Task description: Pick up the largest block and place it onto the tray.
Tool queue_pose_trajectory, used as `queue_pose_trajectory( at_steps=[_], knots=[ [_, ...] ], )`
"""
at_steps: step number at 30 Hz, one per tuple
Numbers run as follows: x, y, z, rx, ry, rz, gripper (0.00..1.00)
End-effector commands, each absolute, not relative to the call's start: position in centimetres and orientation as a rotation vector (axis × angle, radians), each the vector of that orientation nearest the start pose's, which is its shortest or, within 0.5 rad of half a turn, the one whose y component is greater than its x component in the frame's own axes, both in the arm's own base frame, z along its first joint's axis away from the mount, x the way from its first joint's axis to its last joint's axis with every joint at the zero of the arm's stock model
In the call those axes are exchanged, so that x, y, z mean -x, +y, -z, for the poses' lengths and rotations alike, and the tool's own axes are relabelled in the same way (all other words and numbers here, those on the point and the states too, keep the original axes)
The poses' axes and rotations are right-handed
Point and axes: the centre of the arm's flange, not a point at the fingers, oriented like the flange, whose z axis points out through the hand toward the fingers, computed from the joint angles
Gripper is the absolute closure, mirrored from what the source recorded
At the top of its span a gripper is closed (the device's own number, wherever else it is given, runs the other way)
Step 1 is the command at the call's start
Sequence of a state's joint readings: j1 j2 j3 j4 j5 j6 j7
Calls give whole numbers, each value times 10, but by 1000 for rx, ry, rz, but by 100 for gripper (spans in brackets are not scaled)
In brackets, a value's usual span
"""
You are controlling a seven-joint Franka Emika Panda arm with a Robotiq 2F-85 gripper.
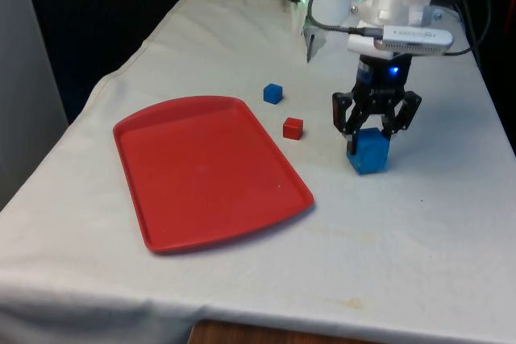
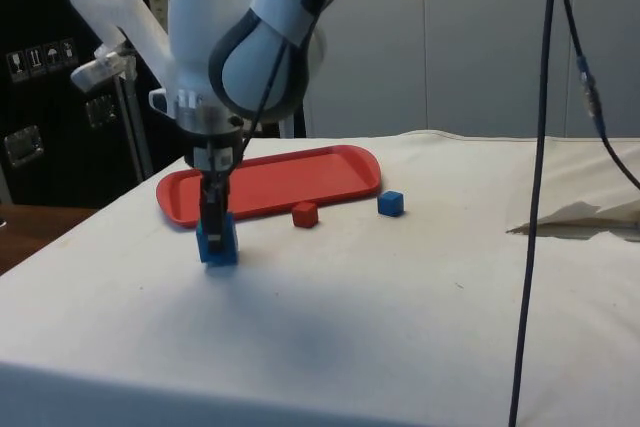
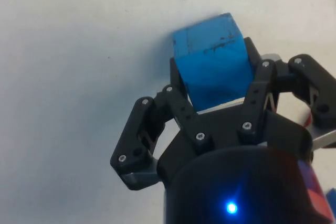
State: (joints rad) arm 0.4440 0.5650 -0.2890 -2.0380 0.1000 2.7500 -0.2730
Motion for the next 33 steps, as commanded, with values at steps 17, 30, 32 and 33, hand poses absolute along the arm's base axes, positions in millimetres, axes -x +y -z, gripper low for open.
queue_pose_trajectory(
  at_steps=[17, 30, 32, 33],
  knots=[
    [-607, 93, -254, 3162, -630, 284, 99],
    [-607, 83, -296, 3147, -621, 293, 99],
    [-607, 76, -297, 3149, -614, 287, 99],
    [-607, 74, -296, 3150, -610, 283, 99]
  ],
)
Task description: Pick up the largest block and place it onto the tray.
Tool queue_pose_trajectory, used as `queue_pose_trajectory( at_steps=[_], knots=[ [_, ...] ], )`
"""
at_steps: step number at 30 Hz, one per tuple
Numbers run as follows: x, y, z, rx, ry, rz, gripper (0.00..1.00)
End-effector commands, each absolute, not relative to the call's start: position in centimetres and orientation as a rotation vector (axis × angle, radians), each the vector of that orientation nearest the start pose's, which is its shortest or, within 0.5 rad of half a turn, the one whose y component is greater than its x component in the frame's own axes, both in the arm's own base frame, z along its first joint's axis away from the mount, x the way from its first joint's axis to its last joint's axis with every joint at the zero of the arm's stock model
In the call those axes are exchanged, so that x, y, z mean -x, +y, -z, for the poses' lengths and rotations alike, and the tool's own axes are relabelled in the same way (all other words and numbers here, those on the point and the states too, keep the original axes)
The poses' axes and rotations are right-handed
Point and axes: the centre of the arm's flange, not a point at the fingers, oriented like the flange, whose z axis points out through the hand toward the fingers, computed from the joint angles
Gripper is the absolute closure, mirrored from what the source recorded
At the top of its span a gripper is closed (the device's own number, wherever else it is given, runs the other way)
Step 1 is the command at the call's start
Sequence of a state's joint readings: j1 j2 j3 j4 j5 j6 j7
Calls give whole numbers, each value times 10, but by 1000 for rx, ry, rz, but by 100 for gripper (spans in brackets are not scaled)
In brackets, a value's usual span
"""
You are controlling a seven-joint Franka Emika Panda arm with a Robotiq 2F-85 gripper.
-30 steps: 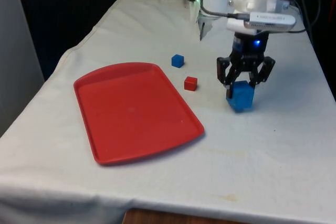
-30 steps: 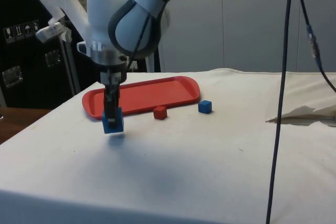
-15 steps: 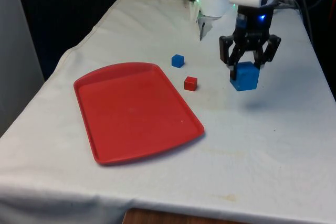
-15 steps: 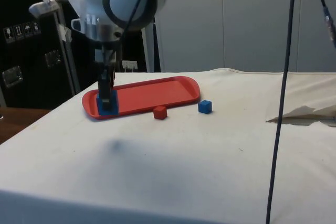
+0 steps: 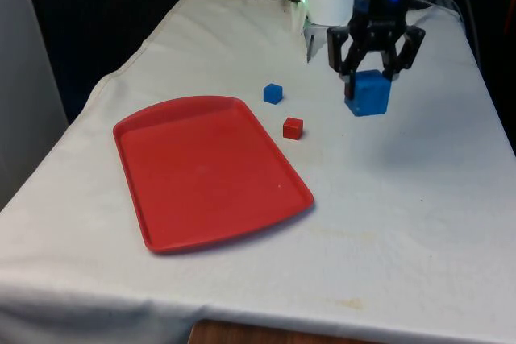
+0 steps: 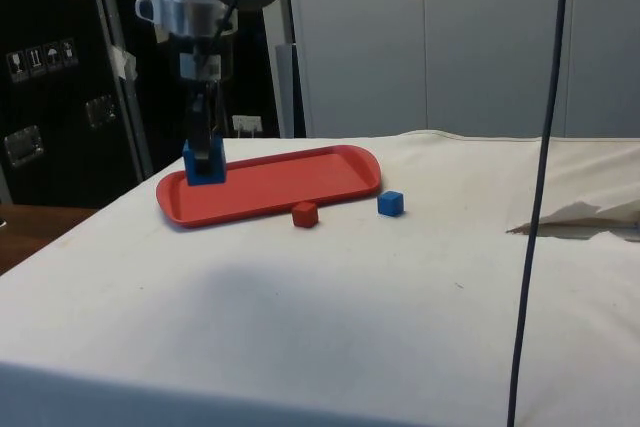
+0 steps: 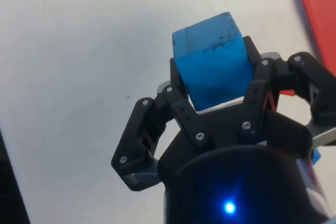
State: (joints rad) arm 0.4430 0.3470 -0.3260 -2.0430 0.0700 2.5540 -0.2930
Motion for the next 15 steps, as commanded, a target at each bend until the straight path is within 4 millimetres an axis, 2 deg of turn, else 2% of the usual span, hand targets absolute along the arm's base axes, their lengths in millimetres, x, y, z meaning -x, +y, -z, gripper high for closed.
queue_pose_trajectory(
  at_steps=[1, 15],
  knots=[
    [-607, 71, -297, 3152, -609, 281, 99],
    [-608, 27, -296, 3178, -579, 270, 99]
  ],
)
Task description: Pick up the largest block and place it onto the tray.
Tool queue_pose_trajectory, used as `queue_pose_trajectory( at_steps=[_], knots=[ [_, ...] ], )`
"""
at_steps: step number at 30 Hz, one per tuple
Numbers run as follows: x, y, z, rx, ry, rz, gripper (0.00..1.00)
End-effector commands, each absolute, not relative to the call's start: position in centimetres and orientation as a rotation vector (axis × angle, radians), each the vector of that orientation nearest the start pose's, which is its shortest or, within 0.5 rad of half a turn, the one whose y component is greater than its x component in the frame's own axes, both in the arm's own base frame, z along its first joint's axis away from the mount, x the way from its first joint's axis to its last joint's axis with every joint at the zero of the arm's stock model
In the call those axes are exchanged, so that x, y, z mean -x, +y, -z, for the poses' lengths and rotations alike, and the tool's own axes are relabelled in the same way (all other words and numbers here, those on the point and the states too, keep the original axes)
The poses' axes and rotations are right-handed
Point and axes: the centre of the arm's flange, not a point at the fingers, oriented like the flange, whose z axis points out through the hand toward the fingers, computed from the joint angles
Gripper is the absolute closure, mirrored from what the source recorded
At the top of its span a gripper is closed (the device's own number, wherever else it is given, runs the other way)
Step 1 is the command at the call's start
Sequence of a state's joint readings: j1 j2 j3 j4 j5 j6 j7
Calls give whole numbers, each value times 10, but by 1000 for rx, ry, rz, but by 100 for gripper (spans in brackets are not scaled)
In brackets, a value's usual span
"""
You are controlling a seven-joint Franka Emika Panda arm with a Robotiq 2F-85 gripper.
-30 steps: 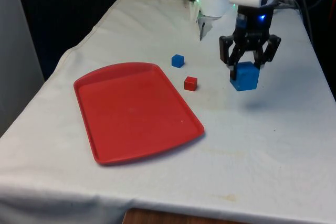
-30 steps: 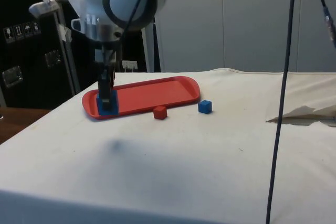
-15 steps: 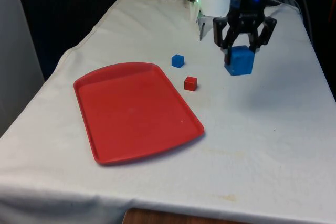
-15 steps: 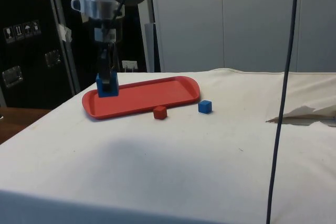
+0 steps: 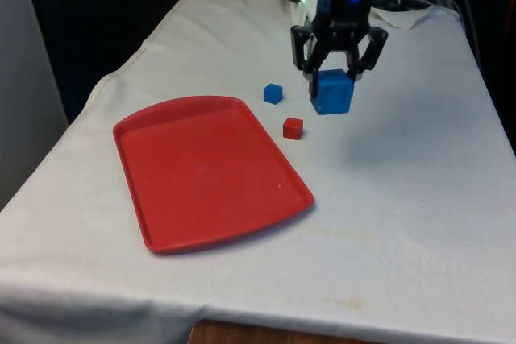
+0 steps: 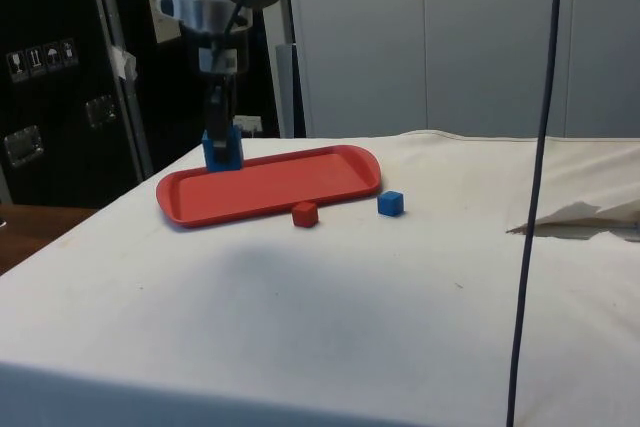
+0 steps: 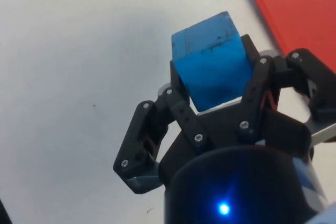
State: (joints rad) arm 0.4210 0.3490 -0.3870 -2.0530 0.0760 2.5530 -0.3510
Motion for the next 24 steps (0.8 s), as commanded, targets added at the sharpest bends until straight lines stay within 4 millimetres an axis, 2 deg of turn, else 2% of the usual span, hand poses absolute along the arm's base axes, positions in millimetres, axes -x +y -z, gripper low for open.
queue_pose_trajectory(
  at_steps=[1, 12, 17, 18, 20, 24],
  knots=[
    [-609, 23, -296, 3180, -574, 270, 99],
    [-610, -14, -289, 3202, -562, 252, 99],
    [-611, -37, -283, 3213, -556, 242, 99],
    [-610, -33, -283, 3220, -556, 232, 99],
    [-613, -47, -279, 3217, -555, 236, 99],
    [-615, -61, -273, 3223, -549, 228, 99]
  ],
)
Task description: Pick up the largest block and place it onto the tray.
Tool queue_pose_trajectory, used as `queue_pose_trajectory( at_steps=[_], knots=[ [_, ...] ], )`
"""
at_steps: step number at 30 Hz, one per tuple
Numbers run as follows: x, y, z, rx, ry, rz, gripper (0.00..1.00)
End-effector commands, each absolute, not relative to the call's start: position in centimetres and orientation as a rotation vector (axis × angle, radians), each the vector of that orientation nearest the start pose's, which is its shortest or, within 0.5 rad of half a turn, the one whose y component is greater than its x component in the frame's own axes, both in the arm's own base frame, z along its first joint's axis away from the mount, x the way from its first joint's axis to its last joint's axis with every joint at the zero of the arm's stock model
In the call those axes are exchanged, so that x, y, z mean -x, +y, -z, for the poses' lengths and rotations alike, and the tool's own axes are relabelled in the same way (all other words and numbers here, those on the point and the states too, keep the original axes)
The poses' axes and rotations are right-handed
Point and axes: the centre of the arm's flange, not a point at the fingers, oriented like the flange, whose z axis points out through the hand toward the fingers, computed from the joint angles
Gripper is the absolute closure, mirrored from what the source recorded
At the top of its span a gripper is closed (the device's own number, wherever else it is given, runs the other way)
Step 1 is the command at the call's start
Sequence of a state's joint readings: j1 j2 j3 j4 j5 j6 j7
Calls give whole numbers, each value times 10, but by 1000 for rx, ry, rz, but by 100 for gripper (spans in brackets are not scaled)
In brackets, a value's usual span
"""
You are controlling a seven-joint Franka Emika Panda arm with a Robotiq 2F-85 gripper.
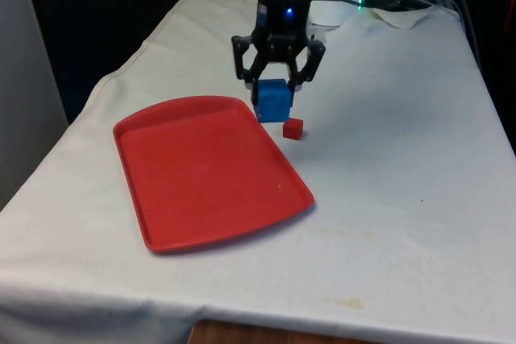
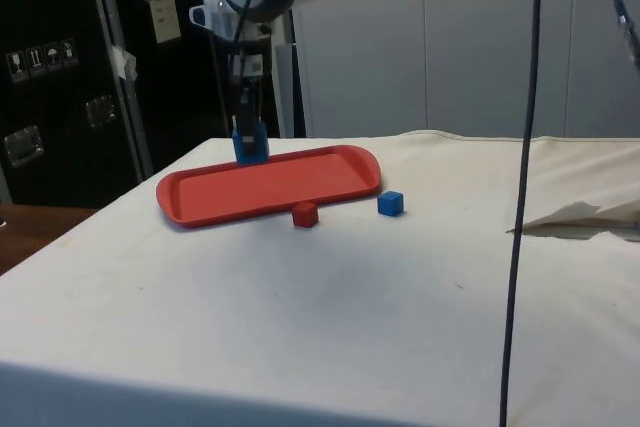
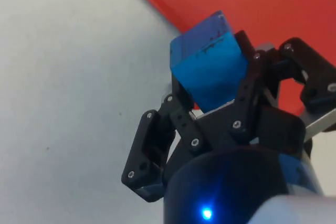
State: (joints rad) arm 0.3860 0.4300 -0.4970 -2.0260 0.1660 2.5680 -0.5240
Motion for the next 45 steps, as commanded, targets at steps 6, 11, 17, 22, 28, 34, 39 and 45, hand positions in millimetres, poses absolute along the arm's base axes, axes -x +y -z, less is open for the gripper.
queue_pose_trajectory(
  at_steps=[6, 11, 17, 22, 28, 34, 39, 45],
  knots=[
    [-620, -81, -263, 3221, -543, 221, 99],
    [-623, -98, -251, 3225, -531, 204, 99],
    [-628, -119, -235, 3213, -525, 208, 99],
    [-632, -134, -226, 3205, -516, 217, 99],
    [-634, -148, -218, 3203, -503, 225, 99],
    [-639, -168, -205, 3174, -491, 241, 99],
    [-641, -177, -200, 3157, -483, 255, 99],
    [-642, -181, -204, 3142, -474, 269, 63]
  ],
)
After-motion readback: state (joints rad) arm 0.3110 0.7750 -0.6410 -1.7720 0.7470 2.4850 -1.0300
